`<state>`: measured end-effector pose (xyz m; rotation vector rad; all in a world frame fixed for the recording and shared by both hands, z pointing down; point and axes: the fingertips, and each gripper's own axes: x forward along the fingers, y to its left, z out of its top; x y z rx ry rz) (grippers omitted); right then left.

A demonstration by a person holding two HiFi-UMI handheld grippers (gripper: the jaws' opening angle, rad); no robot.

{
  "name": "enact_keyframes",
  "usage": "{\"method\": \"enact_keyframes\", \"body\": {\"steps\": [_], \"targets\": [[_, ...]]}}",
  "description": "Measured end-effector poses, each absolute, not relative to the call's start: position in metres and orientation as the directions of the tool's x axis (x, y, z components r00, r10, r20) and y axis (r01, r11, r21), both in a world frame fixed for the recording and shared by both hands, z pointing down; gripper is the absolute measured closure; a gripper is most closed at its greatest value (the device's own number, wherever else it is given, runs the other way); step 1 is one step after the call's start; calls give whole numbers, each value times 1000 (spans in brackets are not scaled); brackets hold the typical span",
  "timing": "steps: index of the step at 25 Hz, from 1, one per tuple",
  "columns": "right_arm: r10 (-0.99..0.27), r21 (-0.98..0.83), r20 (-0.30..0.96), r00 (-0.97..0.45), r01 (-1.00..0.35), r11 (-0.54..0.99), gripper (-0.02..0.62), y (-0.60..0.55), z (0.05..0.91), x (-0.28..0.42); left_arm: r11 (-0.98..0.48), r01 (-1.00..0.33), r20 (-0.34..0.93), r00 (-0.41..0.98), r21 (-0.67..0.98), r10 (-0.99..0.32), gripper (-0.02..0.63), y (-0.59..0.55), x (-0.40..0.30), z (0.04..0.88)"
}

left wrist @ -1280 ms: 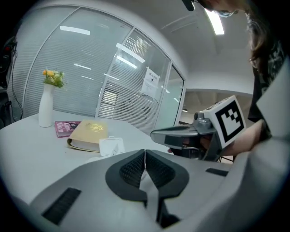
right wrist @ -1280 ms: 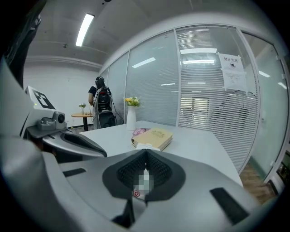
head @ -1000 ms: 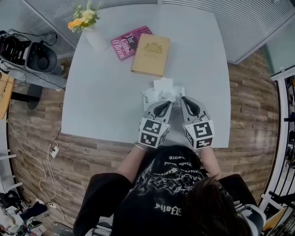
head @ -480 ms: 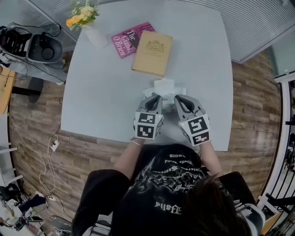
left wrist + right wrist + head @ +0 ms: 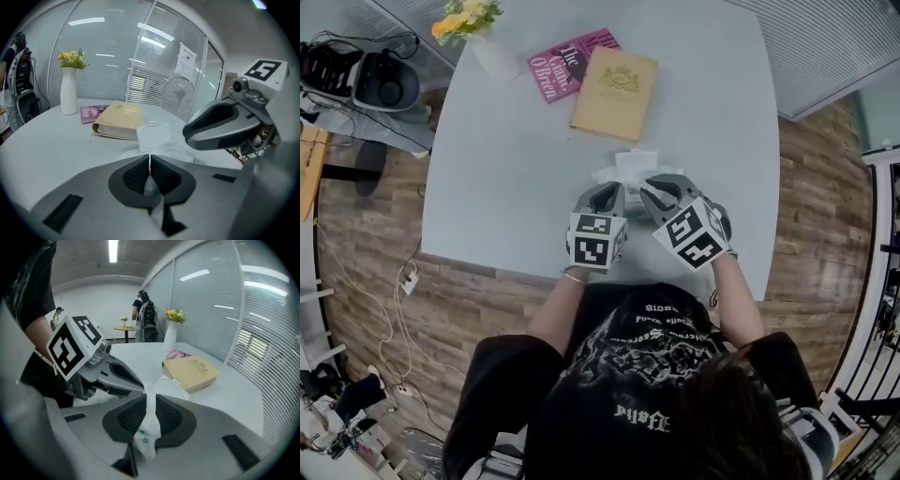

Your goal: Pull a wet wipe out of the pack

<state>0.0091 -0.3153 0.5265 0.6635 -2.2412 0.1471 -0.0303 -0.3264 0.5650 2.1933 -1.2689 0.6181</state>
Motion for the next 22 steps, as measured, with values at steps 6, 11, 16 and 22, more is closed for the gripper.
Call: {"method": "enact_keyframes", "body": {"steps": [6, 11, 16, 22], "targets": [[-258, 58, 820, -511, -374, 926, 505, -313, 558, -3, -416, -883, 617, 455, 218, -642, 598, -325, -31, 569], [-189, 8, 855, -483, -352, 936, 495, -318, 574, -5, -419, -882, 609, 458, 218, -648, 598, -323, -31, 572], [-171, 2, 871, -462, -344, 939, 534, -318, 579, -8, -415, -882, 607, 459, 224, -649, 597, -322, -32, 573], [-164, -8, 872, -461, -348, 937, 591, -314, 581, -9, -416, -880, 612, 463, 230, -641, 598, -321, -32, 574]]}}
